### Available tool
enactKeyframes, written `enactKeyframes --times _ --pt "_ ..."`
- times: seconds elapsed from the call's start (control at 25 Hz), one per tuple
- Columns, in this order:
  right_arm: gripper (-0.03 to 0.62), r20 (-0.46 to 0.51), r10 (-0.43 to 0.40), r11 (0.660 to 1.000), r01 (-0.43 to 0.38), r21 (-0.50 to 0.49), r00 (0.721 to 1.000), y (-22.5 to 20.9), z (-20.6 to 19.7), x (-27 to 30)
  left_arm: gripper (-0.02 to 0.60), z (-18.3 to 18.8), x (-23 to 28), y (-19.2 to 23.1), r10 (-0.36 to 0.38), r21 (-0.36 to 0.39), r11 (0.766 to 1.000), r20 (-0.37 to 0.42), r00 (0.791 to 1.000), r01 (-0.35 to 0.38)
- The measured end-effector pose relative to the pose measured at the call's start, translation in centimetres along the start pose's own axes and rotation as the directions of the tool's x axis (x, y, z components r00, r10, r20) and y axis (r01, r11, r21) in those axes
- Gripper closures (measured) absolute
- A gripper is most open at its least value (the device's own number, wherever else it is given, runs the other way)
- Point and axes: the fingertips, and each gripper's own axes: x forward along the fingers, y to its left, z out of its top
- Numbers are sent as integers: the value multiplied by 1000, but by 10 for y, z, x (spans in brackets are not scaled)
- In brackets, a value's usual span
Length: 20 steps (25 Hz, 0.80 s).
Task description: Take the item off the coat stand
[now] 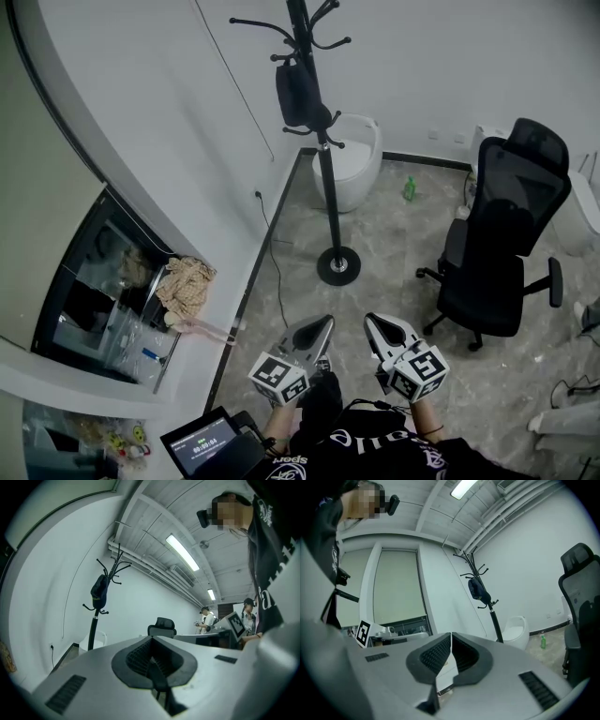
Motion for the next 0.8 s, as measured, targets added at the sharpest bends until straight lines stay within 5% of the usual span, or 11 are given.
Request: enactKeyframes --times 0.44,0.8 --pt "576 35 -17 1000 17 -12 999 -34 36 138 578 56 47 137 -23 5 1000 35 999 23" --pt "576 15 -85 996 86 -19 996 -59 35 207 578 65 78 217 -68 -13 998 12 998 68"
